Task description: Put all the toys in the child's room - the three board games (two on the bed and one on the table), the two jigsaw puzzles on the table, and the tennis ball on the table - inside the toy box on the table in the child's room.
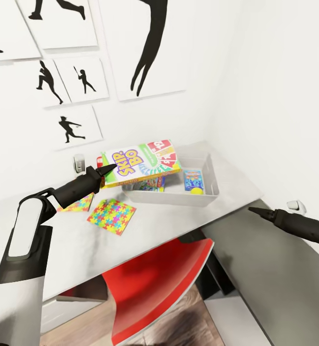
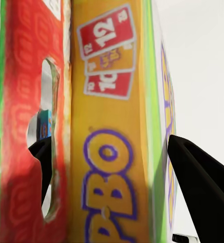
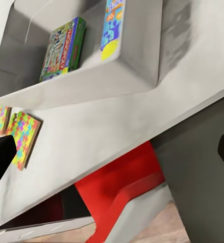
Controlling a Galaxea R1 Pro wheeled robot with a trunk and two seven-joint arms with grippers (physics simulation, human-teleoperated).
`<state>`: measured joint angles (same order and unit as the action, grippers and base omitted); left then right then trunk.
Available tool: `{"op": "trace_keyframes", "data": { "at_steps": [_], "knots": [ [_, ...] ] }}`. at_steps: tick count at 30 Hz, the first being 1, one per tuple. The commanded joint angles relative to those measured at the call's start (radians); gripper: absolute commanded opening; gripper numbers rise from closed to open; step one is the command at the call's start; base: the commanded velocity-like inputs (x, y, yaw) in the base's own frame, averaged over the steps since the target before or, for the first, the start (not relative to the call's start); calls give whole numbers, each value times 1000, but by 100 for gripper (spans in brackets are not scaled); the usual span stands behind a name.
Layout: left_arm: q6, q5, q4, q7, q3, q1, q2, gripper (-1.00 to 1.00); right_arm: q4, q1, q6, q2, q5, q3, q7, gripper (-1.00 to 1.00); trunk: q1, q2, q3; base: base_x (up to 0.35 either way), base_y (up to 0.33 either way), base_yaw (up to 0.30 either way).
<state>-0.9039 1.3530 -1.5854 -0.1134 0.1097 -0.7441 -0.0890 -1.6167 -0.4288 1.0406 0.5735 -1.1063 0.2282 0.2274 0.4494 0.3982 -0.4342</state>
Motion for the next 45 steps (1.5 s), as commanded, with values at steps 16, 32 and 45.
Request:
{"op": "trace_keyframes", "data": {
  "at_steps": [16, 32, 45],
  "knots": [
    [-4, 12, -5, -7, 1, -2, 0, -100, 0, -1, 3, 0, 10, 5, 10, 100, 1, 2, -2, 14, -1, 257],
    [-6, 12, -10, -3, -1, -10, 3, -100, 0, -1, 4, 0, 10, 8, 12, 100, 1, 2, -3, 201, 0, 62],
    [-5, 12, -10, -6, -19, -13, 8, -100, 0, -1, 5, 0, 10, 13, 13, 100, 1, 2, -3, 12, 0, 1]
  ]
}}
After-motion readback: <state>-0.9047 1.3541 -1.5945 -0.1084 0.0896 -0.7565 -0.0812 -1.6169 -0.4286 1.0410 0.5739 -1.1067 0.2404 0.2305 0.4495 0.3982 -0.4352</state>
